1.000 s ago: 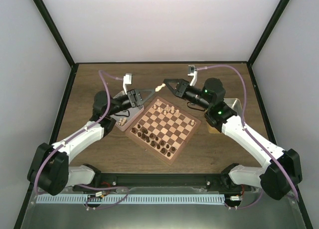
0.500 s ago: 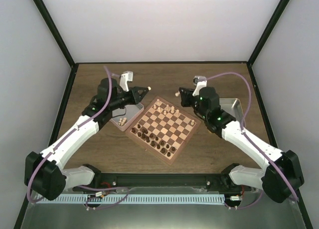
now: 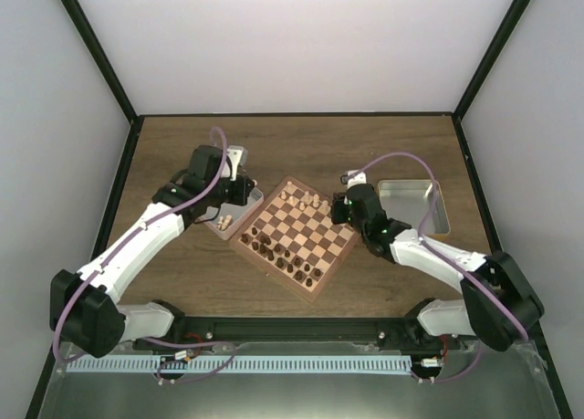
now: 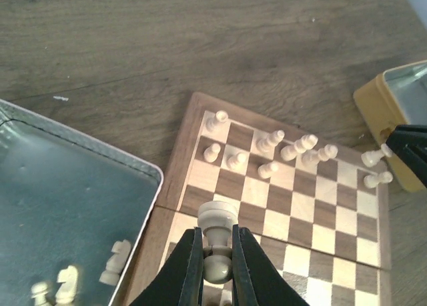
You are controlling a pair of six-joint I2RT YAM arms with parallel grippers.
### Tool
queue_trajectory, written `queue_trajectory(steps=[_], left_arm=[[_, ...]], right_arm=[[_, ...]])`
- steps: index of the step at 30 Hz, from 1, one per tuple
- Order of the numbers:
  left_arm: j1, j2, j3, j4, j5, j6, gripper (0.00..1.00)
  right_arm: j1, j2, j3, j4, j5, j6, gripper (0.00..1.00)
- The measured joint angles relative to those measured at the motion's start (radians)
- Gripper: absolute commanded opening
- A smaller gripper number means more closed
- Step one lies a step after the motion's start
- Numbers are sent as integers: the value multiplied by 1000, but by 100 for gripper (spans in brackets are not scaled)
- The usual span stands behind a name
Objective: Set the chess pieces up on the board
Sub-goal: Place the chess piece on the chessboard.
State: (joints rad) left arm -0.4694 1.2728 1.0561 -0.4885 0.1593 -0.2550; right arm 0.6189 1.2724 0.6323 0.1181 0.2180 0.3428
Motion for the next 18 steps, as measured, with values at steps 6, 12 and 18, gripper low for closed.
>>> queue_trajectory(steps=[6, 12, 18], left_arm=[[0, -27, -31, -23, -6, 38, 4], [0, -111, -53, -16, -2, 49, 4], [0, -135, -63, -14, -10, 49, 4]], right_arm=[[1, 63, -48, 95, 24, -29, 1], [1, 129, -62, 168, 30, -50, 1], [1, 158, -74, 211, 32, -51, 4]])
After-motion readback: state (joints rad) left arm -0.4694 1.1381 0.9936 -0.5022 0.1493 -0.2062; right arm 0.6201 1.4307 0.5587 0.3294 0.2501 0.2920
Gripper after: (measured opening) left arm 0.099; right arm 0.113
